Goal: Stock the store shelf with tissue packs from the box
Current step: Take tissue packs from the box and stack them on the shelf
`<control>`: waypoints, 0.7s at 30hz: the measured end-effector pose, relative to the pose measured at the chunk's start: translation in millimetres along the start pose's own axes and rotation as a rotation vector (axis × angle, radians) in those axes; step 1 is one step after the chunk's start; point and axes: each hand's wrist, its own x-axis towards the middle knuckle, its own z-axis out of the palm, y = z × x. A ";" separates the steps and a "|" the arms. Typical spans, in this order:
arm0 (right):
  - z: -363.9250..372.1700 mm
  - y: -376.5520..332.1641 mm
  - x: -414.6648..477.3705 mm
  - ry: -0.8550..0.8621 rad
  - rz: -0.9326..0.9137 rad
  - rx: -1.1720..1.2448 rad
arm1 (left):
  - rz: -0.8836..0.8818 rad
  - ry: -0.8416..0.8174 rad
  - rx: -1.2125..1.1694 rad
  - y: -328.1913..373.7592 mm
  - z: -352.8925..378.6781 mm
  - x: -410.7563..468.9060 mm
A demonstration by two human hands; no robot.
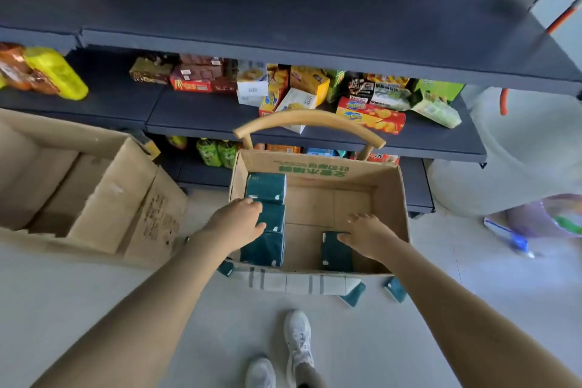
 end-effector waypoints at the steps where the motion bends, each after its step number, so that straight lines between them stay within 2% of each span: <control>1: 8.6 5.5 11.1 -0.037 0.000 0.012 | -0.010 -0.035 -0.005 -2.8 11.0 7.5; 11: 84.1 40.0 111.6 -0.245 0.186 0.148 | -0.119 -0.130 -0.003 -29.5 91.7 73.6; 21: 145.8 31.7 168.6 -0.130 0.578 0.596 | -0.098 -0.244 0.048 -41.2 156.9 121.2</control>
